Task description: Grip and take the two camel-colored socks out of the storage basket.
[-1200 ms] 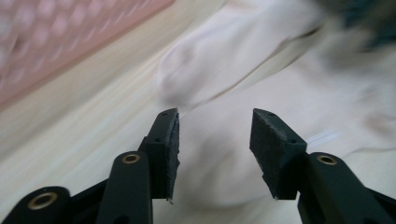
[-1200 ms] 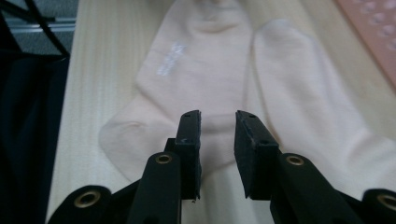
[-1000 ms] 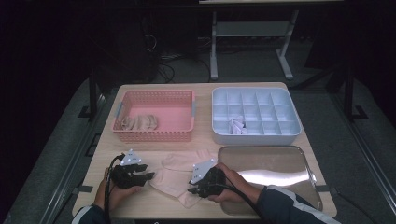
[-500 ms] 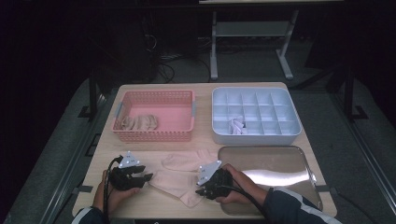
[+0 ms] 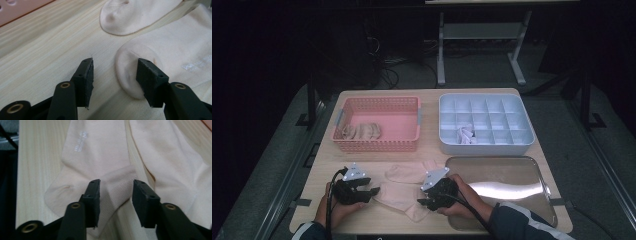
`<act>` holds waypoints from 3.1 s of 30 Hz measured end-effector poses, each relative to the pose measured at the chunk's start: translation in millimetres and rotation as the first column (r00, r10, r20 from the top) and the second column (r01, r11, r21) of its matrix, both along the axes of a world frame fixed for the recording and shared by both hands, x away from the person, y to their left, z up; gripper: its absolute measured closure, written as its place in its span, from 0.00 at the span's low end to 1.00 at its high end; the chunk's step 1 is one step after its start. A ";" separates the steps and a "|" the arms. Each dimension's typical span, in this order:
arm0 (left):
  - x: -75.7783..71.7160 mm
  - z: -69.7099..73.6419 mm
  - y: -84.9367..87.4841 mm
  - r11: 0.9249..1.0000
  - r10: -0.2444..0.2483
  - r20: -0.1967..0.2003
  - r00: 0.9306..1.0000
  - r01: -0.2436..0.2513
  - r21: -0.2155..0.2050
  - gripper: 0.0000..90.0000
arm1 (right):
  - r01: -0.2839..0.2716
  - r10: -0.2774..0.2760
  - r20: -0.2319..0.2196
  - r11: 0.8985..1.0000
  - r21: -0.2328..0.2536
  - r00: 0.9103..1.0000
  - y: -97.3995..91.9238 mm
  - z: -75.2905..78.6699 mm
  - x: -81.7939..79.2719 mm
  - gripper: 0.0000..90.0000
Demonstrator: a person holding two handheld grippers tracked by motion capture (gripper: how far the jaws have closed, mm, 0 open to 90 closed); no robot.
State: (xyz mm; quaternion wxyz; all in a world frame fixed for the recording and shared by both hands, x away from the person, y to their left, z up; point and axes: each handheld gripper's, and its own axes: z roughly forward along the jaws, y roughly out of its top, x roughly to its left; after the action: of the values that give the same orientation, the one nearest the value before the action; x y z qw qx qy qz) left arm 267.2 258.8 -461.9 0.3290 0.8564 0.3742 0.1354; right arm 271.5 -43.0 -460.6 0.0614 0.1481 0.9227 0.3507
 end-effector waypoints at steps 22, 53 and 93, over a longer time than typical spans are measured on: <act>-3.5 6.0 -2.9 0.995 -0.087 -0.039 0.995 0.085 -0.054 0.96 | -0.041 0.041 -0.064 0.999 0.002 0.997 -9.3 -1.8 4.7 0.91; 47.2 13.4 -23.5 0.988 -0.081 0.034 0.996 0.085 -0.127 0.95 | 0.136 -0.126 0.159 0.989 -0.054 0.979 -27.2 34.8 55.9 0.89; 12.4 11.0 -1.2 0.997 -0.034 0.037 0.999 0.036 -0.069 0.93 | 0.043 -0.038 0.085 0.997 -0.058 0.996 -14.8 8.8 33.0 0.98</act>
State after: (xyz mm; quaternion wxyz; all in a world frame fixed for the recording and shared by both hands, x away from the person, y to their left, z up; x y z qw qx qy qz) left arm 279.6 257.7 -450.9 0.3676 0.8482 0.3577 0.1320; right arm 304.5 -57.8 -451.7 0.1115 0.1500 0.9261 0.3278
